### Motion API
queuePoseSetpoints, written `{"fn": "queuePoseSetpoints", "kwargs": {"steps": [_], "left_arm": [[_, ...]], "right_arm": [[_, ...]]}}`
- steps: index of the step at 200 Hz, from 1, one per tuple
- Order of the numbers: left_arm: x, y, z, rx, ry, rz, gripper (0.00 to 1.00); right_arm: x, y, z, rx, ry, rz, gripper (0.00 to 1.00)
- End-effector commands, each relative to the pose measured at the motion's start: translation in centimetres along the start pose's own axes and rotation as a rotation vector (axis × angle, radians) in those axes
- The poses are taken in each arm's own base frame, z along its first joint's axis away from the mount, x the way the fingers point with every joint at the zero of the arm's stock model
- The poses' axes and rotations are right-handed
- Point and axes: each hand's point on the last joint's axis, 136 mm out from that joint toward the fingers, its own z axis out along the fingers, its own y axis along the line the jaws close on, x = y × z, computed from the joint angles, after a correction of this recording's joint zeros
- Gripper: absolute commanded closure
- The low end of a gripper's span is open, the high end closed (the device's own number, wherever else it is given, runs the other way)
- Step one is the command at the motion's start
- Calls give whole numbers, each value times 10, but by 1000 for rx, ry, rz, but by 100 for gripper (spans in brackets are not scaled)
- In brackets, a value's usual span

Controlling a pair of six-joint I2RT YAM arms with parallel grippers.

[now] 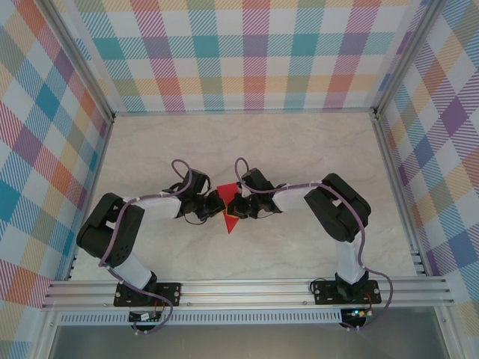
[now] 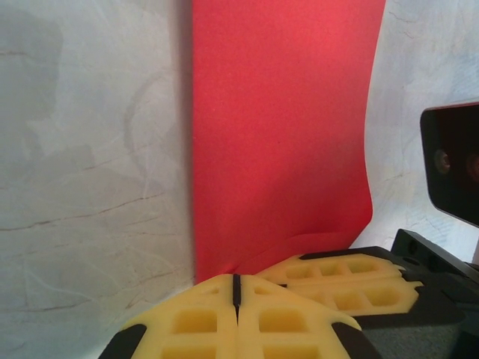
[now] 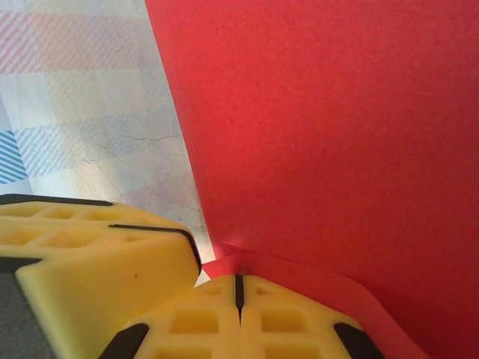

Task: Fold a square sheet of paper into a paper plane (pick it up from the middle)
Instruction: Third fold the triangle at the center of the table.

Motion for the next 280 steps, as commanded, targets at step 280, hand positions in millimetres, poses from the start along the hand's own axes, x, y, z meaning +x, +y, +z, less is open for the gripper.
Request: {"fn": "queuePoseSetpoints", "kwargs": {"steps": [280], "left_arm": [[17, 48, 17, -204, 33, -7, 100]], "right_arm": [[53, 0, -16, -5, 107, -22, 100]]}}
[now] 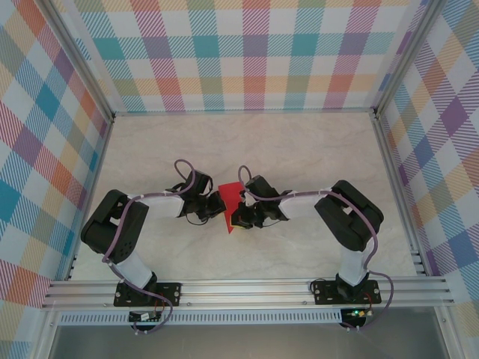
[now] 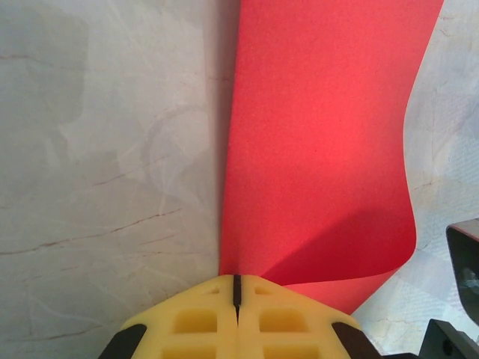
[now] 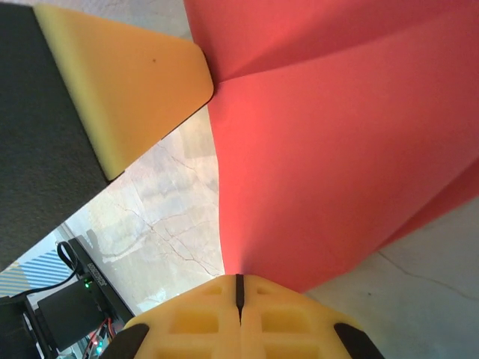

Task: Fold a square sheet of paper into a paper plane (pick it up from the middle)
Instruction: Third fold the triangle at the center of the table.

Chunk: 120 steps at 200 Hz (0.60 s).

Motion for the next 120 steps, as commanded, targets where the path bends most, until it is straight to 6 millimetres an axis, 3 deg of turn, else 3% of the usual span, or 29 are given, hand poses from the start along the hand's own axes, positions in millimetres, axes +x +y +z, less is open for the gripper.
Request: {"fn": "queuePoseSetpoints", "kwargs": {"steps": [1, 44, 120], "left_arm": [[17, 40, 10, -158, 36, -14, 100], [18, 42, 10, -164, 35, -14, 100], [17, 40, 7, -166, 27, -11, 100]], "right_arm": [[5, -1, 3, 2, 16, -14, 100], [2, -12, 6, 46, 1, 0, 100], [-10, -2, 8, 36, -27, -19, 100]]}}
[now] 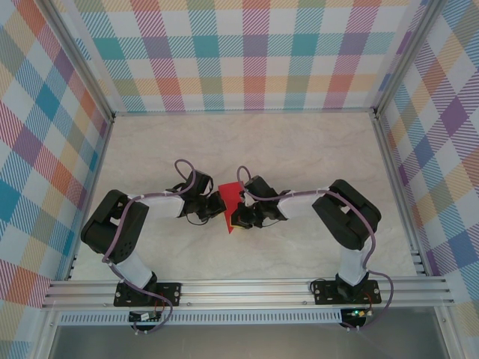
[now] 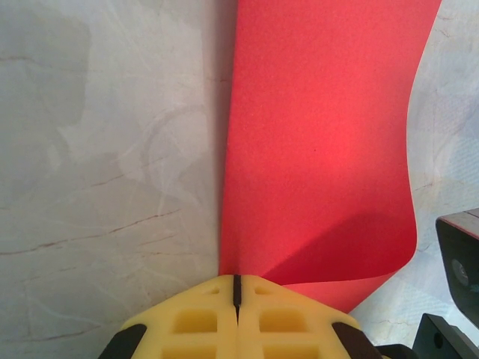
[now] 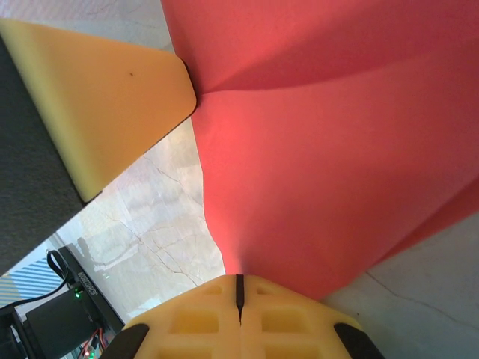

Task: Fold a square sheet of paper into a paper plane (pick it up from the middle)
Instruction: Third fold the triangle at the center of the table.

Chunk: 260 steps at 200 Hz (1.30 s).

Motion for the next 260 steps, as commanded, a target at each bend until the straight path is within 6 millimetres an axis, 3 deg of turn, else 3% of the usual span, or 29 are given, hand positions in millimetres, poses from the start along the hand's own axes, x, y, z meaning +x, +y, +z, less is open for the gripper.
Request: {"fn": "queuePoseSetpoints", "kwargs": {"steps": [1, 44, 87, 127, 260], "left_arm": [[17, 40, 7, -161, 32, -15, 100], [15, 40, 5, -170, 25, -11, 100], [13, 43, 5, -186, 17, -15, 100], [13, 43, 6, -187, 18, -16, 100], [15, 45, 5, -187, 17, -19, 100]], "right_arm": [[-6, 3, 4, 12, -14, -25, 100], [-2, 7, 1, -8, -12, -36, 100], [16, 15, -2, -42, 14, -82, 98], [25, 9, 6, -29, 34, -67, 98], [17, 9, 16, -5, 23, -63, 98]]}}
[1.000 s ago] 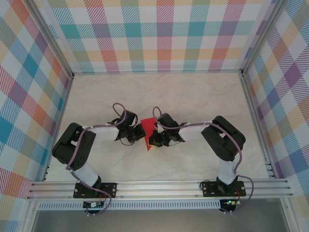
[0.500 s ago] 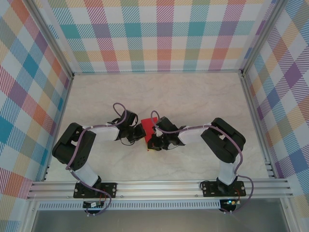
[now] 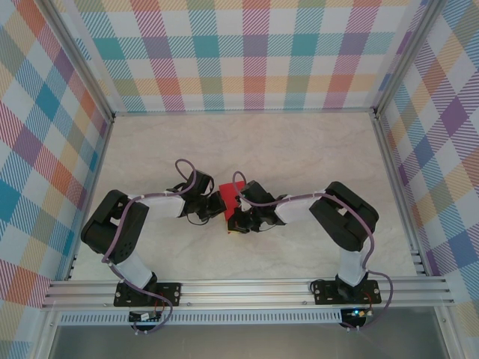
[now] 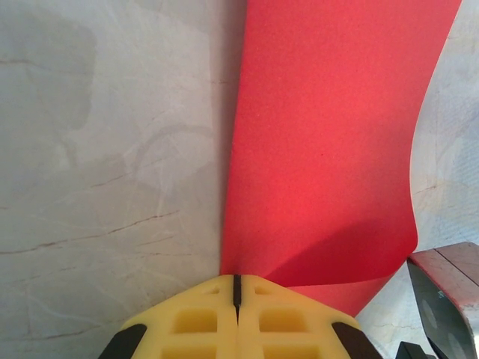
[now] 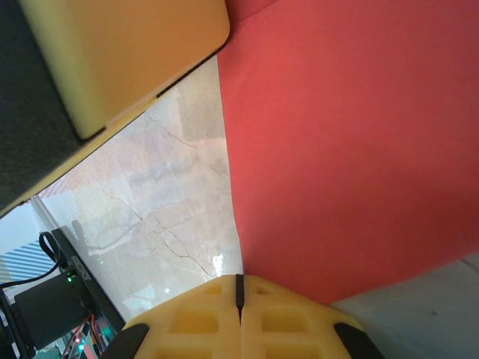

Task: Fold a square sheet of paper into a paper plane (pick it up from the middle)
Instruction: Third fold the triangle at the center of the table.

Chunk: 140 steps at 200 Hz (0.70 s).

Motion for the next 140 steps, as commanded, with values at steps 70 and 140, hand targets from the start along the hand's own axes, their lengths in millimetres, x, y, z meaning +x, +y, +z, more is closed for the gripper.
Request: {"fn": "queuePoseSetpoints", "kwargs": {"steps": [70, 140], "left_arm": [[5, 16, -8, -92, -4, 16, 100], [0, -7, -12, -8, -12, 39, 84]], "right_arm": [[-20, 4, -49, 185, -179, -111, 83], [-52, 9, -43, 215, -220, -126, 83]]}}
